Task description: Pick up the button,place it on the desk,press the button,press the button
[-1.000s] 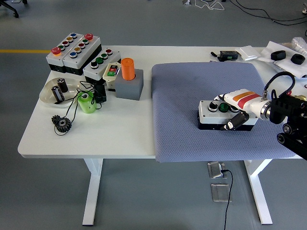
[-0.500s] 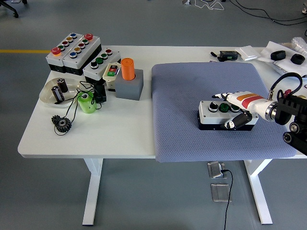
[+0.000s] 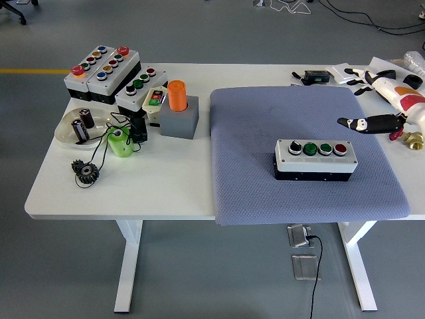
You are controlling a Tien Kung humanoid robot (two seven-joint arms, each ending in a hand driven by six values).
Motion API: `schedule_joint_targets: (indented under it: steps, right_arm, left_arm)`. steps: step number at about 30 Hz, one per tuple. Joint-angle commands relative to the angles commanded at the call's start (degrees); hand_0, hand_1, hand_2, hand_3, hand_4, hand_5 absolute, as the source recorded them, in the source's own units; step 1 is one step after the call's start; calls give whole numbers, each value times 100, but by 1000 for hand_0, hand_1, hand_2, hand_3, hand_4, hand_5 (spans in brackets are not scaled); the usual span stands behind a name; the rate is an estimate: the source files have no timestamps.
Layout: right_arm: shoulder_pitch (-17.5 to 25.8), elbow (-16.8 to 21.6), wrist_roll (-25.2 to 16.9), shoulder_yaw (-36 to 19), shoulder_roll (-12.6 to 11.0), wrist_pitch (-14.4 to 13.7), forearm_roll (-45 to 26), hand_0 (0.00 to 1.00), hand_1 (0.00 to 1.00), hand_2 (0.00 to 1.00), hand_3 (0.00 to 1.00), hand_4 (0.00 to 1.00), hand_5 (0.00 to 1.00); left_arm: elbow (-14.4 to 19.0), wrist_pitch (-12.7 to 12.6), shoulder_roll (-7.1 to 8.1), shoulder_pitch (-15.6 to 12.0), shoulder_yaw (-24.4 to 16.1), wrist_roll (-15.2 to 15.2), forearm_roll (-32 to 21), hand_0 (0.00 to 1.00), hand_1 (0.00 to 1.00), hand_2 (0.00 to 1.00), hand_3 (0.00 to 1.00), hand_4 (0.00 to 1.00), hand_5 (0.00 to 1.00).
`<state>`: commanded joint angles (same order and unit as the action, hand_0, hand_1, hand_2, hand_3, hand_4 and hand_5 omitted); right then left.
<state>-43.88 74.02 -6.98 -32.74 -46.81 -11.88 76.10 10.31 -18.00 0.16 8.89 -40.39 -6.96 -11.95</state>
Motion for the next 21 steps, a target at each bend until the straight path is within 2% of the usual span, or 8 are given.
schedule_joint_targets:
  steps: [2, 3, 8, 9, 12, 21]
  right_arm:
    - [32, 19, 72, 87, -56, 158, -88, 362, 104, 270, 819, 799, 492]
    - [46, 24, 101, 125, -69, 225, -104, 164, 2, 108, 719, 745, 531]
    - [91, 36, 330, 252, -71, 581, -126, 164, 2, 108, 719, 745, 531]
    - [90, 34, 365, 265, -66, 616, -122, 127, 2, 53, 693, 719, 539]
    - [51, -6, 537, 354, -44, 769, -99, 127, 2, 53, 693, 719, 539]
    - [13, -122, 681, 526, 36, 886, -64, 120, 2, 47, 688, 720, 565]
  left_arm:
    - [0, -2, -1, -5, 15, 3, 4, 651, 706, 726, 509, 319, 936]
    - [0, -2, -2, -8, 14, 2, 2, 651, 706, 726, 510, 319, 939]
    - [0, -12, -10, -13, -1, 8, 23, 651, 706, 726, 510, 319, 939]
    - [0, -14, -11, -13, -6, 9, 29, 650, 706, 725, 510, 319, 938]
    - [0, -18, -12, -11, -7, 15, 32, 650, 706, 725, 510, 319, 938]
    - [0, -23, -15, -19, -5, 26, 40, 651, 706, 725, 509, 319, 940]
